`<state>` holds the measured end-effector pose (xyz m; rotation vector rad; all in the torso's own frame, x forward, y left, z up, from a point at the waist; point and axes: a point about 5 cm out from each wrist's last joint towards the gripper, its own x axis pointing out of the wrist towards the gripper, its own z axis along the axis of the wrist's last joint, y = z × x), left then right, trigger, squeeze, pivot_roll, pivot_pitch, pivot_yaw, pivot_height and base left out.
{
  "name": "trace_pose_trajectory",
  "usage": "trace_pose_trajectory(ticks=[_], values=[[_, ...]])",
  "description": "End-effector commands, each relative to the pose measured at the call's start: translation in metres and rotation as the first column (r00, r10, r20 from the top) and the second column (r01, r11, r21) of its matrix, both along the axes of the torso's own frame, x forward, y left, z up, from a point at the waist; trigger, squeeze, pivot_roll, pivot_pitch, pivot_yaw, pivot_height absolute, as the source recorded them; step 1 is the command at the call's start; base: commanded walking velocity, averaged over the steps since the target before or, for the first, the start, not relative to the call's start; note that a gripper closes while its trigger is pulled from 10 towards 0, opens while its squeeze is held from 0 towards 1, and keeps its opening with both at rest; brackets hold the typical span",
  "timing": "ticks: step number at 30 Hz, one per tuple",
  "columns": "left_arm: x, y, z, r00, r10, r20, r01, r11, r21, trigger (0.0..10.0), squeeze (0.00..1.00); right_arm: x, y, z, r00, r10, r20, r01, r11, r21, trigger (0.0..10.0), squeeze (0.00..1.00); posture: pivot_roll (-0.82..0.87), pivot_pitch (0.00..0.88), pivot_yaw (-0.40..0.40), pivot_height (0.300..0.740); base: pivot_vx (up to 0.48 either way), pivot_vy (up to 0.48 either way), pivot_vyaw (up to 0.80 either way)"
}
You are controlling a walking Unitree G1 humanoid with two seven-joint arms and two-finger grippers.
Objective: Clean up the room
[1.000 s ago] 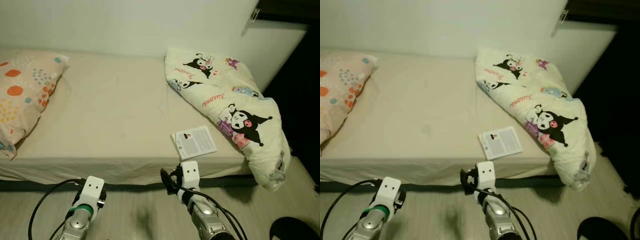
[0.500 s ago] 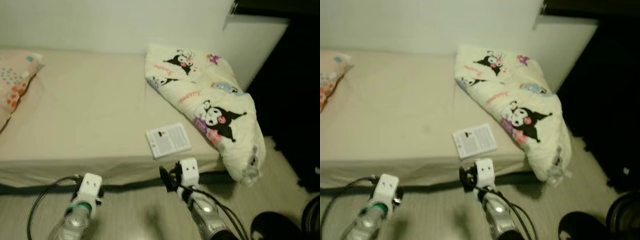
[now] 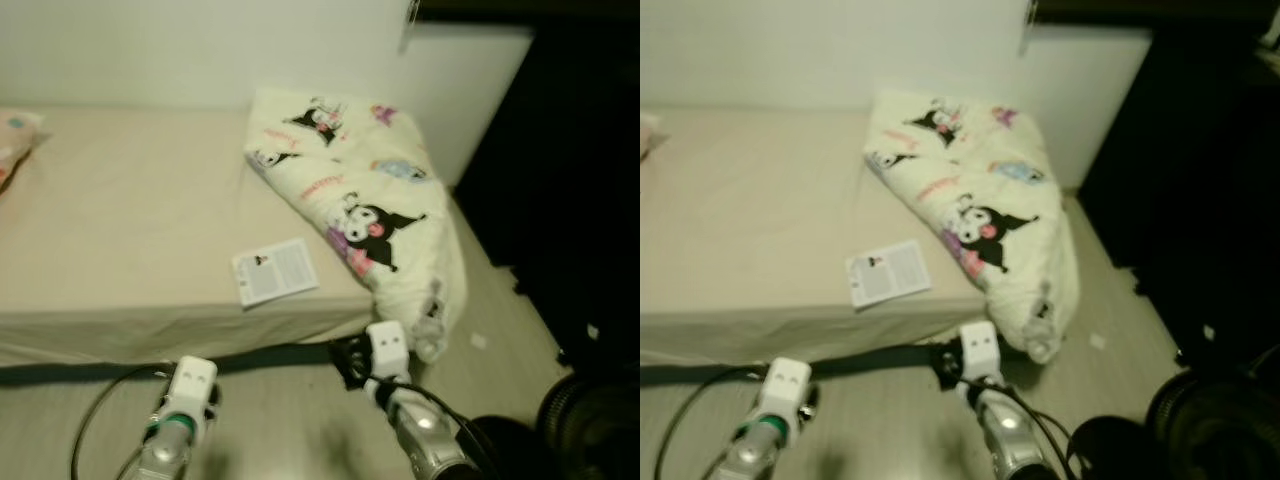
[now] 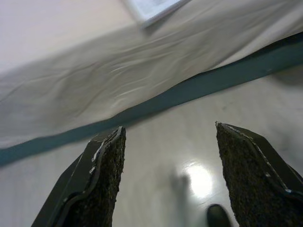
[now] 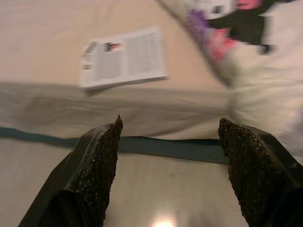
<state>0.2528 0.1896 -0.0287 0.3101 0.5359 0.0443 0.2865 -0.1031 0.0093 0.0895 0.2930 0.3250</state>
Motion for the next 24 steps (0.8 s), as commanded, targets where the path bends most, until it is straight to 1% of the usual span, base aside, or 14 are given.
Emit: trace_pose_trajectory(ticks=[1, 2, 6, 19, 24], values=[[-0.0044, 0.0038, -0.0034, 1.0, 0.014, -0.018, -0.014, 1.0, 0.008, 10.0, 0.0, -0.0047, 0.0022, -0.0048, 1.0, 0.008, -0.021, -0.008, 1.0, 0.001, 10.0, 0.0, 0.09, 0.011, -0.035, 0.74, 0.0, 0.42, 0.0], [-0.0045, 0.0039, -0.0033, 1.0, 0.015, -0.016, -0.014, 1.0, 0.009, 10.0, 0.0, -0.0048, 0.0021, -0.0049, 1.0, 0.008, -0.022, -0.008, 1.0, 0.001, 10.0, 0.0, 0.09, 0.011, -0.035, 0.74, 0.0, 0.42, 0.0], [-0.0045, 0.0042, -0.0032, 1.0, 0.016, -0.014, -0.016, 1.0, 0.01, 10.0, 0.0, -0.0048, 0.0024, -0.0049, 1.0, 0.009, -0.021, -0.009, 1.0, 0.001, 10.0, 0.0, 0.09, 0.011, -0.035, 0.74, 0.31, 0.367, 0.0], [-0.0043, 0.0041, -0.0027, 1.0, 0.016, -0.011, -0.016, 1.0, 0.012, 10.0, 0.0, -0.0053, 0.0048, -0.0045, 1.0, 0.022, -0.019, -0.022, 1.0, 0.008, 10.0, 0.0, 0.09, 0.015, -0.034, 0.74, 0.383, 0.274, 0.0], [-0.0042, 0.0039, -0.0026, 1.0, 0.012, -0.011, -0.012, 1.0, 0.013, 10.0, 0.0, -0.0058, 0.0046, -0.0049, 1.0, 0.018, -0.02, -0.018, 1.0, 0.008, 10.0, 0.0, 0.09, 0.019, -0.032, 0.74, 0.433, 0.0, 0.0]])
